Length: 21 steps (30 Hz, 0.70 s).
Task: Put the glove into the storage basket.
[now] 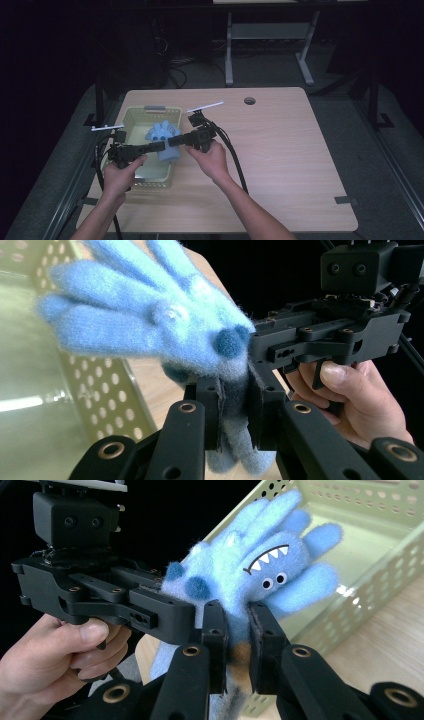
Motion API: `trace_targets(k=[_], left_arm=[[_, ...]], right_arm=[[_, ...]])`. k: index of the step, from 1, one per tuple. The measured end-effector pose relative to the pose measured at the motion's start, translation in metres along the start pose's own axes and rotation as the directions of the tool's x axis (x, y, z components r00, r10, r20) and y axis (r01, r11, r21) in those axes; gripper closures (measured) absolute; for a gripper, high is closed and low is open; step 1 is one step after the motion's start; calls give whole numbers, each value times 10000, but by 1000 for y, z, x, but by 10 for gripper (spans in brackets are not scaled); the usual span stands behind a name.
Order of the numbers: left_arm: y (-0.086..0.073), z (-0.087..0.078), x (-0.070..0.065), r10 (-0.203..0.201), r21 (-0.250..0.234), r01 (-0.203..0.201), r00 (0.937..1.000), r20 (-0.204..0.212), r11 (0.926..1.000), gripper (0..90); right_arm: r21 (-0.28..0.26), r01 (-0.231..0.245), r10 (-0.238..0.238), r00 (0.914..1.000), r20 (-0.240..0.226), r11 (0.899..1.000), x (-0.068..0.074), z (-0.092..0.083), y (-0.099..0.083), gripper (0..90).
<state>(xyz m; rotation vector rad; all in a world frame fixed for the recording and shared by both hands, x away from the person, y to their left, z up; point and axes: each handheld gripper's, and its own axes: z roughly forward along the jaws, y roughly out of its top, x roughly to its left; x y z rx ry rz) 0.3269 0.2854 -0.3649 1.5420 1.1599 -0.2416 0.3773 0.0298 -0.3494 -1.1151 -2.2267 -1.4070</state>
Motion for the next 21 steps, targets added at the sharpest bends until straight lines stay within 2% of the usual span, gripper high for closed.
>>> trace_targets(k=[15, 21], left_arm=[[5, -26, 17, -114, -128, 109, 9993, -363, 9999, 780], [11, -32, 26, -192, 107, 198, 9983, -553, 9997, 783]], right_arm=[[150, 70, -68, 9999, -148, 9999, 10, 33, 13, 797], [78, -63, 65, 9996, -262, 10000, 7, 43, 15, 797]])
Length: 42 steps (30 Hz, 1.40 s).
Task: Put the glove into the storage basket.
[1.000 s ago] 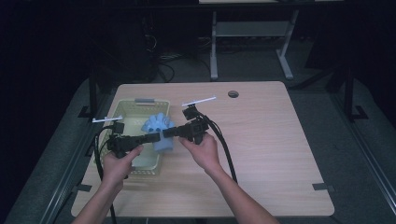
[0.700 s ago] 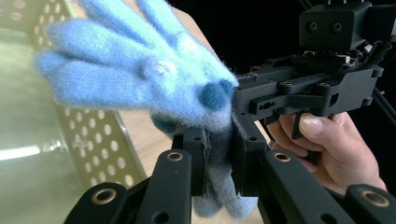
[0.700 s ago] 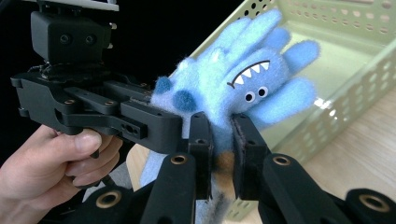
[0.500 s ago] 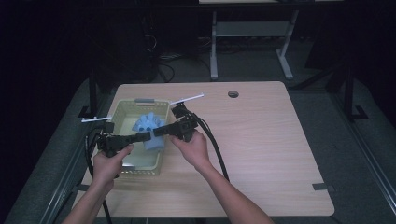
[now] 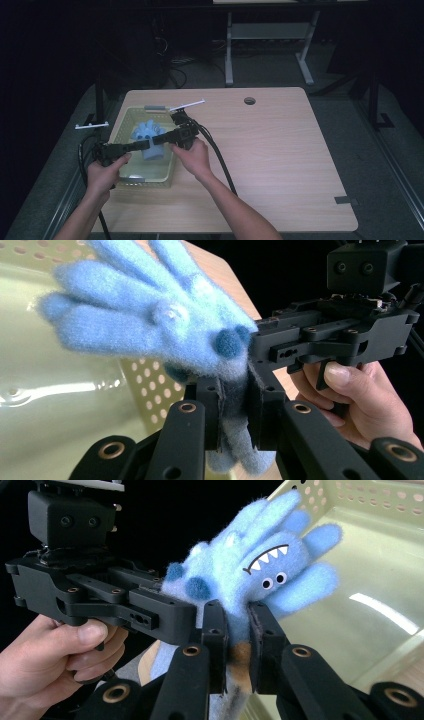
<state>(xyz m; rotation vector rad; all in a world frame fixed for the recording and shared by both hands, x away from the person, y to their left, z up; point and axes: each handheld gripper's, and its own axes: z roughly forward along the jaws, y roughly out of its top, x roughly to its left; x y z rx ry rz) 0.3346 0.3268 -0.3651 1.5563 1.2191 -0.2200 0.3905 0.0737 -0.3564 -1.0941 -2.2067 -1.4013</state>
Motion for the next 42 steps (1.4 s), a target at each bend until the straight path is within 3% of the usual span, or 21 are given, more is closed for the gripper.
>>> trace_targets(k=[11, 21, 30, 34, 42], left_arm=[[7, -4, 18, -260, 463, 278, 9990, -375, 9985, 796], [14, 0, 31, -197, 1005, 288, 9957, -902, 9945, 804], [14, 7, 38, -143, 1581, 393, 9876, -1561, 9866, 811], [14, 11, 41, 119, 1854, 229, 9828, -1845, 9824, 812], [12, 17, 43, 290, 2176, 186, 9765, -2137, 9759, 815]], right_arm=[[-69, -383, 383, 9993, -2, 9992, -6, 22, 0, 797], [-70, -757, 759, 9969, 198, 9971, -15, 39, -2, 795], [161, -911, 901, 9945, 528, 9957, -21, 50, -5, 790], [344, -892, 862, 9929, 818, 9954, -22, 57, -7, 786], [631, -833, 758, 9907, 1129, 9945, -26, 61, -9, 769]])
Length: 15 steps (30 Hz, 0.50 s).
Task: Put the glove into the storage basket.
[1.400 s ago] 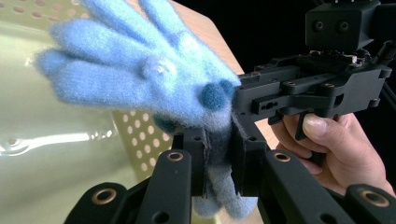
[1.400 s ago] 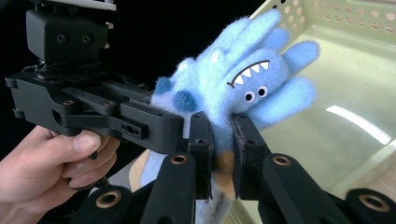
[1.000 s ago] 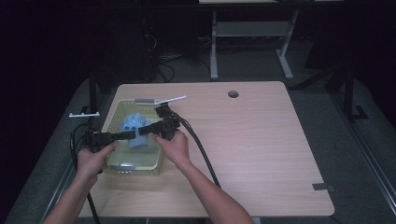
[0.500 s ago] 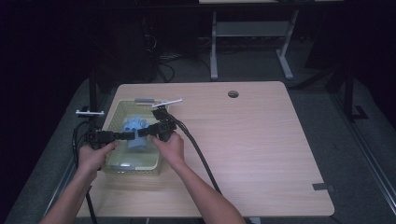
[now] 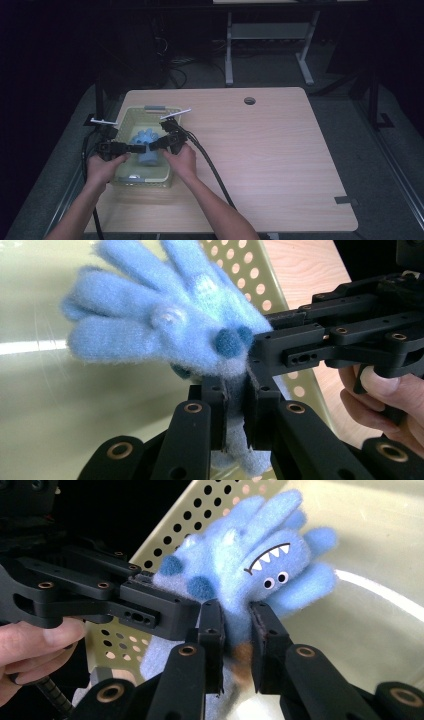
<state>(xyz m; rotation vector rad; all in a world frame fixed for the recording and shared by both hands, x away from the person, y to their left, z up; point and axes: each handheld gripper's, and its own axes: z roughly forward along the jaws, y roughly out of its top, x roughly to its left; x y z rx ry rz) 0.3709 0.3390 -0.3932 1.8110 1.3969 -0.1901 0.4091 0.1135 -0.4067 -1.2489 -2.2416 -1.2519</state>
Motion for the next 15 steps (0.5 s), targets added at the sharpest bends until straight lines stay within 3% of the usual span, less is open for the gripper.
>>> trace_targets(k=[7, 9, 15], left_arm=[[-1, 4, -1, 103, 234, -96, 9996, -276, 9997, 817], [-2, 6, 1, -100, 208, 104, 9997, -229, 9997, 818], [-4, 18, 4, 6, 1002, 100, 9944, -1054, 9949, 818]], right_arm=[[167, 90, -95, 9994, 332, 9998, 1, -1, -1, 749], [271, 174, -188, 9985, 511, 9995, 2, -1, -1, 744], [252, 254, -274, 9964, 807, 9994, 3, -5, -1, 734]])
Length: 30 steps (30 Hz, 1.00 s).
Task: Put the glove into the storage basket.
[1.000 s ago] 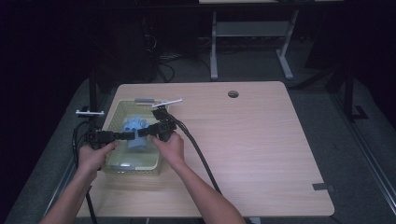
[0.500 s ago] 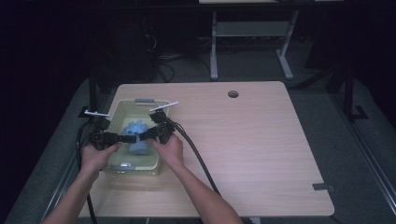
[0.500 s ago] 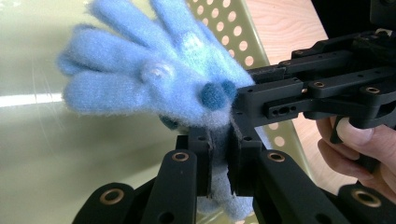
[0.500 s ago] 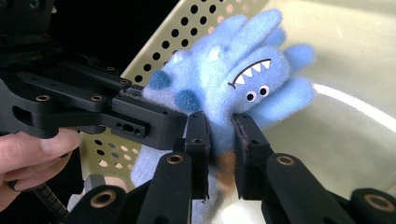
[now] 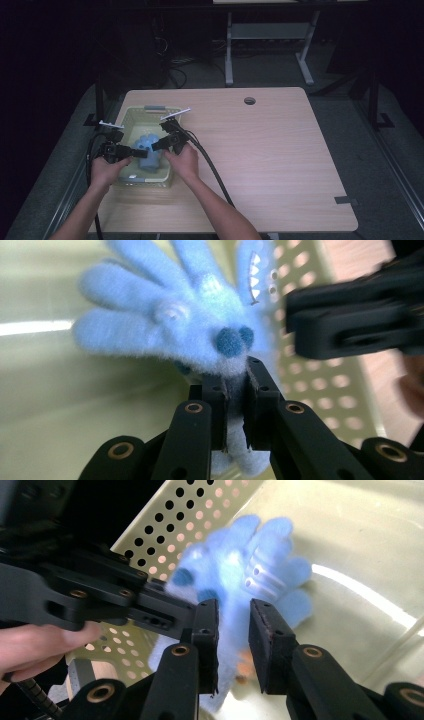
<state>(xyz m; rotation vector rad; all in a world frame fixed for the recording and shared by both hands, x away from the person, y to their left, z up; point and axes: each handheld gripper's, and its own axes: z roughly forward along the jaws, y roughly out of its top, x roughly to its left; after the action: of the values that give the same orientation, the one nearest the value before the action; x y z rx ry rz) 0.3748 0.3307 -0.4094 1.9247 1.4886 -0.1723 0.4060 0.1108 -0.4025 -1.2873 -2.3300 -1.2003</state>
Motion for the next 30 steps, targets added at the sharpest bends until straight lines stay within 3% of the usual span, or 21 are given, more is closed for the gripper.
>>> trace_targets(k=[7, 12, 19, 22, 26, 30], left_arm=[[5, 9, -4, 213, 710, -151, 9959, -878, 9974, 807], [5, 8, -2, -240, 587, 318, 9915, -1279, 9978, 626], [10, -9, 0, -181, 154, 209, 9863, -1639, 9997, 615], [13, -15, -2, -91, -89, 78, 9880, -1542, 9999, 666], [13, -6, -3, 123, 453, -52, 9873, -1584, 9990, 709], [14, 10, -7, 222, 1229, 0, 9834, -1799, 9924, 722]], right_arm=[[-115, 227, -226, 9997, 33, 9997, 3, -5, 1, 725], [-171, 283, -283, 9996, 41, 9995, 4, -10, 0, 720], [-364, 389, -390, 9992, -1, 9986, 4, -17, 2, 717], [-402, 393, -394, 9992, -11, 9984, 4, -20, 2, 713], [-431, 405, -404, 9992, 22, 9983, 2, -23, 2, 710], [-470, 426, -427, 9991, 5, 9980, 2, -27, 1, 708]])
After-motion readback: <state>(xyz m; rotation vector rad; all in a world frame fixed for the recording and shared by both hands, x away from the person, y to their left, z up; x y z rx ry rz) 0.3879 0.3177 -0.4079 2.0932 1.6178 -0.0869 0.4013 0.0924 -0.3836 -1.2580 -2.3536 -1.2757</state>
